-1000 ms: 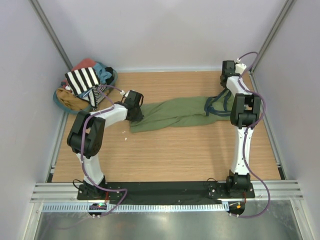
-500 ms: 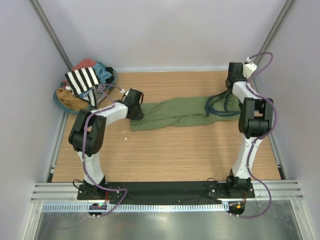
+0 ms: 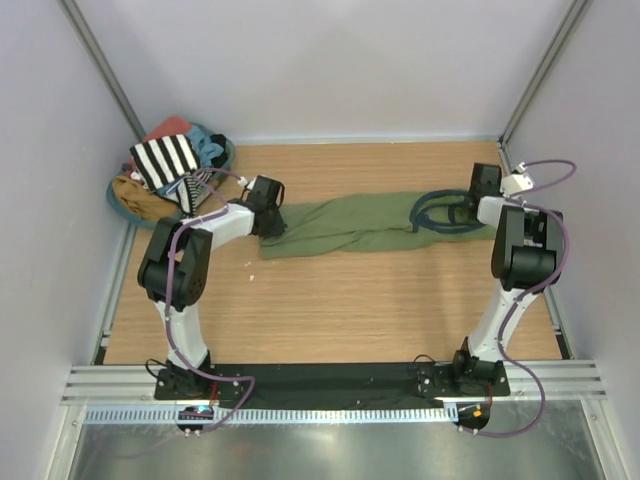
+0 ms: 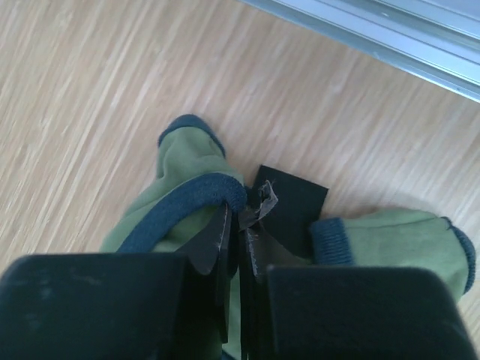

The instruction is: Fold and stack the tank tops

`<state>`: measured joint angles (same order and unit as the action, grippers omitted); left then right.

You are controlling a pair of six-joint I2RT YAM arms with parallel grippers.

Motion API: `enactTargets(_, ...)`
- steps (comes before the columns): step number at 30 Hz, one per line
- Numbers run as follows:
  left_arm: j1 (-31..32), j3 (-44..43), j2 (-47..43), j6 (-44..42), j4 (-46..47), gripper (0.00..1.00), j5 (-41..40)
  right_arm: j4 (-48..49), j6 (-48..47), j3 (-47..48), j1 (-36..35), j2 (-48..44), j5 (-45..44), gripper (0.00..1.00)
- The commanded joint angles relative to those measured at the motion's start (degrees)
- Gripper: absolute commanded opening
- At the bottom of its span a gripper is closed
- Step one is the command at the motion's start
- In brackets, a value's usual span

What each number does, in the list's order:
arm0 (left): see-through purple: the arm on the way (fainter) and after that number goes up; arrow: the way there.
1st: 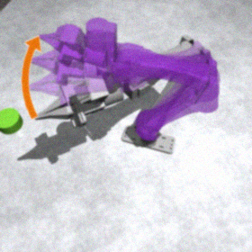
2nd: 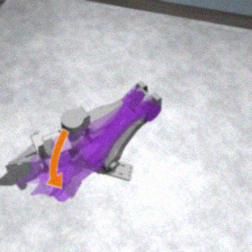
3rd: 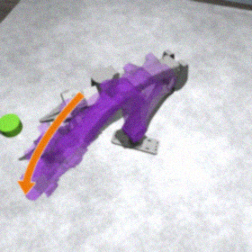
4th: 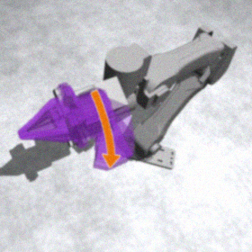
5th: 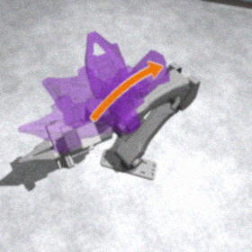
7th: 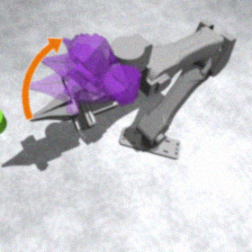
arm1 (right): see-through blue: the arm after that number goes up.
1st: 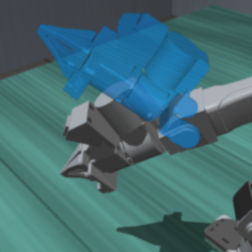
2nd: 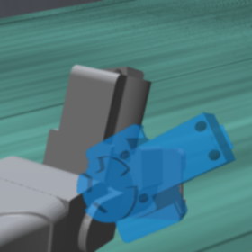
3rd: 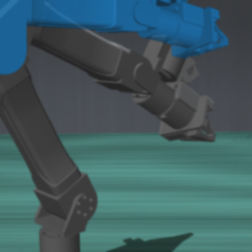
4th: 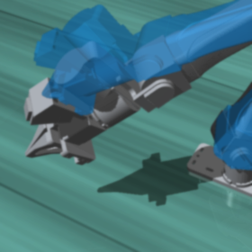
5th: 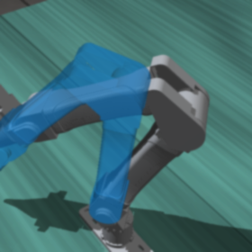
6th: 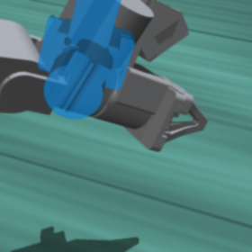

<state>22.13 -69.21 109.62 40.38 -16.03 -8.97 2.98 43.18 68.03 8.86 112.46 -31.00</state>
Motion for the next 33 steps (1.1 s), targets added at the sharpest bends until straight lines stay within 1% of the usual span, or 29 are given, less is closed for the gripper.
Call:
enactTargets(1, -1.0, 1.8, 3.0, 0.1, -2.4, 0.16, -2.1, 6.2, 5.1, -1.2, 1.8, -3.7, -0.3, 0.13)
enactTargets(3, -1.2, 2.2, 1.9, 0.0, -2.4, 0.16, -2.7, 6.5, 5.9, -2.5, 2.5, -4.3, -0.6, 0.18)
enactTargets(6, -1.3, 2.7, 0.7, -0.3, -2.3, 0.16, -3.7, 7.1, 5.0, -2.6, 2.9, -5.2, -0.8, 0.43)
enactTargets(7, -1.2, 2.8, -0.2, -0.6, -2.3, 0.16, -3.9, 6.8, 3.9, -2.0, 3.0, -5.5, -0.6, 0.53)
enactTargets(8, -1.3, 2.7, -0.6, -0.7, -2.7, 0.17, -4.2, 5.0, 3.7, -1.7, 3.0, -5.8, -0.9, 0.57)
enactTargets(9, -1.3, 2.7, -1.0, -0.9, -2.9, 0.17, -4.8, 4.0, 3.9, -1.2, 3.0, -6.1, -2.0, 0.68)
enactTargets(10, -1.2, 2.7, -2.2, -1.0, -3.2, 0.18, -5.1, 3.3, 3.9, -1.1, 3.0, -6.6, -2.2, 0.75)
enactTargets(12, -1.3, 2.9, -3.6, -1.4, -3.6, 0.20, -5.9, 1.9, 2.9, -1.1, 2.9, -8.4, -2.1, 0.80)
enactTargets(15, -1.3, 3.6, -7.0, -1.8, -3.7, 0.24, -6.8, -2.8, 1.6, 0.4, 2.9, -10.4, -1.3, 0.82)
enactTargets(17, -1.3, 3.8, -9.2, -1.9, -4.0, 0.27, -8.2, -10.2, 1.8, 1.5, 2.8, -11.2, -0.2, 0.85)
enactTargets(18, -1.2, 4.0, -10.0, -2.0, -4.1, 0.38, -8.8, -12.0, 1.8, 1.8, 2.8, -12.2, 0.3, 0.86)
enactTargets(19, -1.3, 4.3, -10.8, -2.0, -4.0, 0.42, -9.9, -13.2, 1.7, 1.5, 2.7, -13.0, 0.9, 0.88)
enactTargets(20, -1.3, 4.5, -12.1, -2.1, -3.9, 0.49, -10.4, -14.6, 1.9, 0.9, 2.6, -13.8, 1.2, 0.89)
enactTargets(21, -1.4, 4.7, -12.9, -2.3, -4.0, 0.52, -11.0, -14.8, 1.7, -0.8, 2.4, -15.7, 1.9, 0.91)
enactTargets(23, -1.4, 5.2, -14.0, -2.4, -4.0, 0.56, -12.4, -15.5, 2.2, -2.5, 2.2, -17.7, 3.9, 0.91)
enactTargets(24, -1.4, 5.5, -14.9, -2.2, -3.7, 0.60, -12.8, -15.7, 3.0, -4.5, 1.8, -19.6, 5.2, 0.90)
enactTargets(27, -3.1, 5.4, -14.7, -1.6, -3.3, 0.64, -11.3, -17.2, 4.8, -6.9, 0.5, -21.7, 8.7, 0.89)
enactTargets(28, -4.8, 5.1, -13.7, -1.2, -3.5, 0.65, -10.4, -17.7, 5.4, -8.3, -0.7, -22.5, 9.2, 0.89)
enactTargets(29, -5.6, 4.4, -13.4, -1.0, -4.1, 0.66, -9.8, -18.4, 5.6, -9.0, -1.2, -23.0, 9.6, 0.90)
enactTargets(30, -6.8, 4.2, -13.1, -0.8, -4.1, 0.69, -9.3, -18.5, 5.7, -10.5, -1.8, -23.4, 11.3, 0.95)
enactTargets(33, -8.7, 3.5, -12.2, -1.0, -4.1, 0.73, -8.8, -19.2, 6.7, -13.3, -4.5, -25.4, 11.5, 0.95)
